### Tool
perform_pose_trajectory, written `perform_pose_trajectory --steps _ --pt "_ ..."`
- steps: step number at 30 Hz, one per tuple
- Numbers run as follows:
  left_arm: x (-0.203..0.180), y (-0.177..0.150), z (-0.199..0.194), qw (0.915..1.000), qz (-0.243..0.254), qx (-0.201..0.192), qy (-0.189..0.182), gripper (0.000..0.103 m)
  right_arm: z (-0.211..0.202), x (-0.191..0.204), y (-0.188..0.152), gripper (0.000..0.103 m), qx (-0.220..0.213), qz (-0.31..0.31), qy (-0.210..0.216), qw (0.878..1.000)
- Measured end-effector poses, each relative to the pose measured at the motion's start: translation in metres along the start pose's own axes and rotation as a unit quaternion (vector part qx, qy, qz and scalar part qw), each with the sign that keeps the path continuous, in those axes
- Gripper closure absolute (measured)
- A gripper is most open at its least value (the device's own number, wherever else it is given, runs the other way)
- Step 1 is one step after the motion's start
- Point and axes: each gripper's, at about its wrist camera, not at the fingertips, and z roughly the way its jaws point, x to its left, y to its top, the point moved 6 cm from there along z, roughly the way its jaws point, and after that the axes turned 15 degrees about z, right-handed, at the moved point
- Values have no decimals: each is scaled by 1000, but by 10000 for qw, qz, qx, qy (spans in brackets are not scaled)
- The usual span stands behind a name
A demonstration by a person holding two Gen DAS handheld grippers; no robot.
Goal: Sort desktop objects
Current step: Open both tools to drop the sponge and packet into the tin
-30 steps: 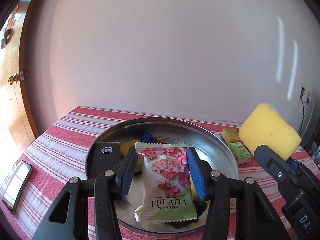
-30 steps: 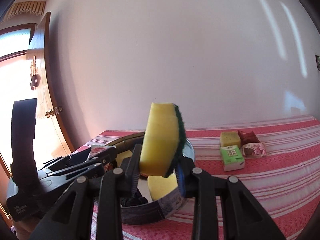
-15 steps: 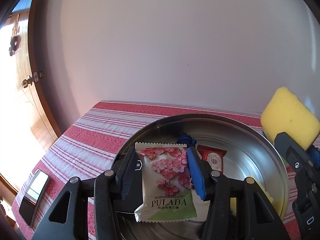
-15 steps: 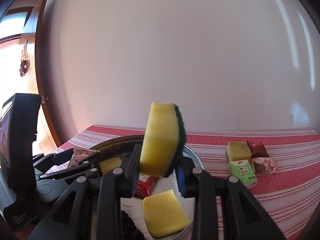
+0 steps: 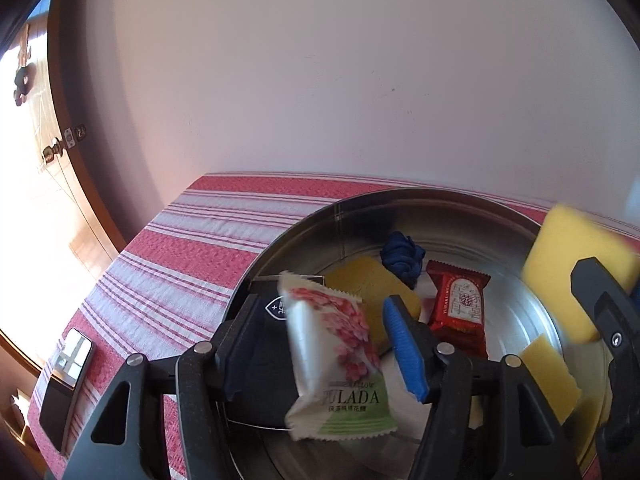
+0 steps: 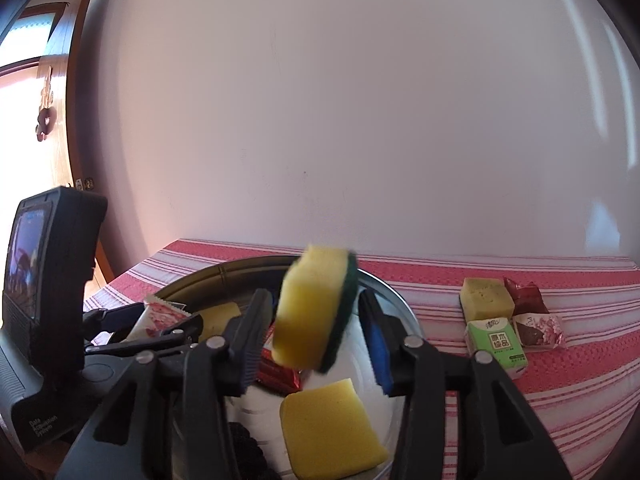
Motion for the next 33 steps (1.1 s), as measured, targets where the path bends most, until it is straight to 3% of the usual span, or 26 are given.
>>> perform_pose_trajectory --steps 2,4,6,8,12,17,23,33 --pt "0 1 -6 9997 -16 -218 100 22 -6 -2 2 49 -133 76 65 9999" --pt "1 0 -10 9993 -57 -342 170 20 -16 -5 6 33 -395 183 69 9990" --pt "4 0 -12 9988 -140 -428 191 20 -31 -10 11 11 -796 305 -13 9964" --pt "4 0 -16 9983 -219 -532 135 20 -45 -12 16 5 -1171 364 -43 9924" --pt "3 2 -28 9964 -358 -769 13 20 -56 -12 19 2 -1511 257 -166 9880" --pt "5 3 -39 9931 -459 -1059 184 20 -53 -8 17 2 -1490 185 -190 9885" --pt "1 0 -52 9890 -538 -1353 248 20 -65 -9 18 1 -1860 120 -445 9815" --pt "-17 -4 -71 9810 -275 -1826 594 20 -69 -36 14 1 -1871 249 -619 9801"
